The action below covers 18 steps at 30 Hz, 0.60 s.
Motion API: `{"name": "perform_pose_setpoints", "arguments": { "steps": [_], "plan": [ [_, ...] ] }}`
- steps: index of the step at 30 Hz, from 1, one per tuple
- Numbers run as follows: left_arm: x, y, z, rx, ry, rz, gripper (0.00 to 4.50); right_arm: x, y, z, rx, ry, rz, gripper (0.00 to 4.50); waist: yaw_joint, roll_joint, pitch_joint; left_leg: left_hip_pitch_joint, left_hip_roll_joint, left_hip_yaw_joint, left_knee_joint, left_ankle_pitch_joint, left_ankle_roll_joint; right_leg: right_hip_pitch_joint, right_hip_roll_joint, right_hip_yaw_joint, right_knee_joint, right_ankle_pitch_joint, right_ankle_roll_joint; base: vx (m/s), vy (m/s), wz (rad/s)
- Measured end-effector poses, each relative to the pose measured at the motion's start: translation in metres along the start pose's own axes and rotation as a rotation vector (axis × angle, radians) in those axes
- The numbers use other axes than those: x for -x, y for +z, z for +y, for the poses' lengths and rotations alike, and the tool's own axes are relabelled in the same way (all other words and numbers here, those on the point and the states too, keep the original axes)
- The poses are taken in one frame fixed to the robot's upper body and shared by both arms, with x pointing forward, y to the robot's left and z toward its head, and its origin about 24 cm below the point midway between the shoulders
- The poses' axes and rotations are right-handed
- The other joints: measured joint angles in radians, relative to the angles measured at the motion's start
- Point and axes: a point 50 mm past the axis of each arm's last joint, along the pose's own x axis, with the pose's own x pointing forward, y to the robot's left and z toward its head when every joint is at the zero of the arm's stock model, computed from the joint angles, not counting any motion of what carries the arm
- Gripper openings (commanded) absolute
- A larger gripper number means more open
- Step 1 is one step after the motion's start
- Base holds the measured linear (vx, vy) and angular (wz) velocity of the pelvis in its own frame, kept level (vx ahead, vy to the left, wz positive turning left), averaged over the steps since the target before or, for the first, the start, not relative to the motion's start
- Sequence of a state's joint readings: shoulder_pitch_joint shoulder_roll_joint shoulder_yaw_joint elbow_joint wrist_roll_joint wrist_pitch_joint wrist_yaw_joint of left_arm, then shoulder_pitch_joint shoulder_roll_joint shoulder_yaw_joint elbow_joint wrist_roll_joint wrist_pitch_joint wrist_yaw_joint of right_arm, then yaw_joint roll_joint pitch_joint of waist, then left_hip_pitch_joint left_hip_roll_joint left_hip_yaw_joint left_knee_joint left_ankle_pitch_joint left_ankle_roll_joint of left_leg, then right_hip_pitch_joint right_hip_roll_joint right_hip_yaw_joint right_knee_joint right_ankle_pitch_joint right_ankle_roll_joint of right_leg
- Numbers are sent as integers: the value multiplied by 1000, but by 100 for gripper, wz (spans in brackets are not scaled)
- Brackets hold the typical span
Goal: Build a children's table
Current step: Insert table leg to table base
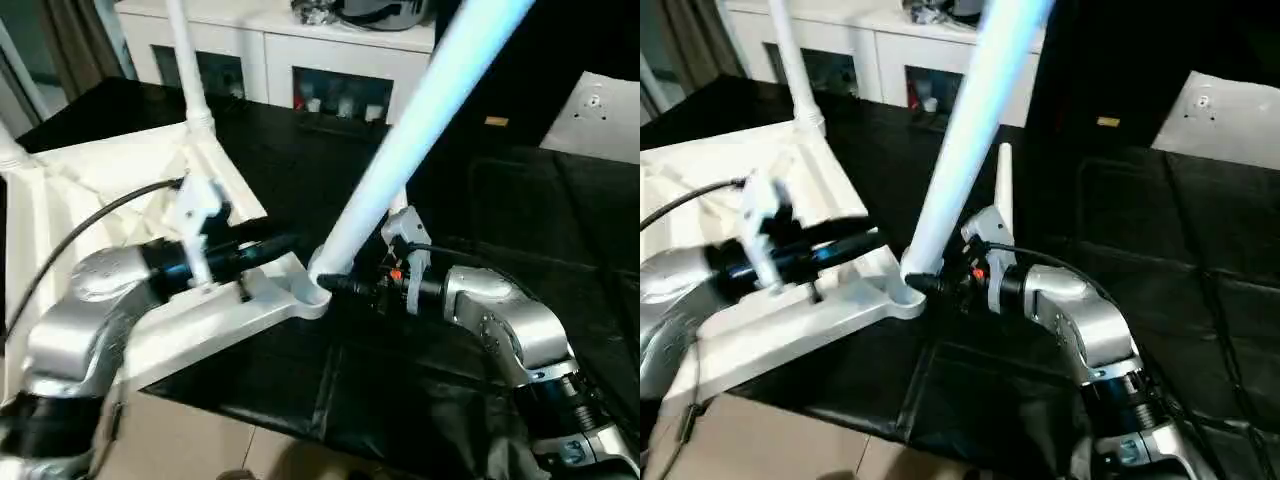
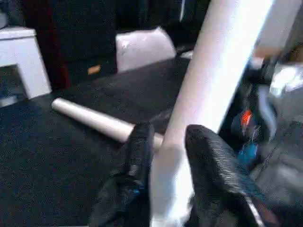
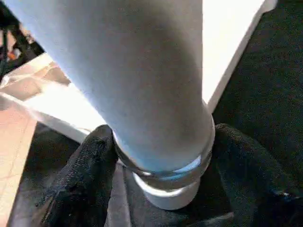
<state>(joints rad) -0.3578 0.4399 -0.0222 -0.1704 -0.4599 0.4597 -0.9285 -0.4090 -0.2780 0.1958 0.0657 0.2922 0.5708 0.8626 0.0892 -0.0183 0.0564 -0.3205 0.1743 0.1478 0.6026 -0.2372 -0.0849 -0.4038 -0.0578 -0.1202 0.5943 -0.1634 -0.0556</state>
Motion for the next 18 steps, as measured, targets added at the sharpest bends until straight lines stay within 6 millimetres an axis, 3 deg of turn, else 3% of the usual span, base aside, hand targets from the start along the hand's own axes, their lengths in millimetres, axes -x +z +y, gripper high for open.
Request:
{"name": "perform_pose_setpoints", "arguments": {
  "steps": [18],
  "plan": [
    [-22, -10, -14, 183, -189, 0, 297, 3, -1, 10, 13, 82, 65, 282, -1, 1, 0, -1, 0, -1, 0, 0, 0, -1, 0, -1, 0, 0, 0, 0, 0, 0]
  ]
}}
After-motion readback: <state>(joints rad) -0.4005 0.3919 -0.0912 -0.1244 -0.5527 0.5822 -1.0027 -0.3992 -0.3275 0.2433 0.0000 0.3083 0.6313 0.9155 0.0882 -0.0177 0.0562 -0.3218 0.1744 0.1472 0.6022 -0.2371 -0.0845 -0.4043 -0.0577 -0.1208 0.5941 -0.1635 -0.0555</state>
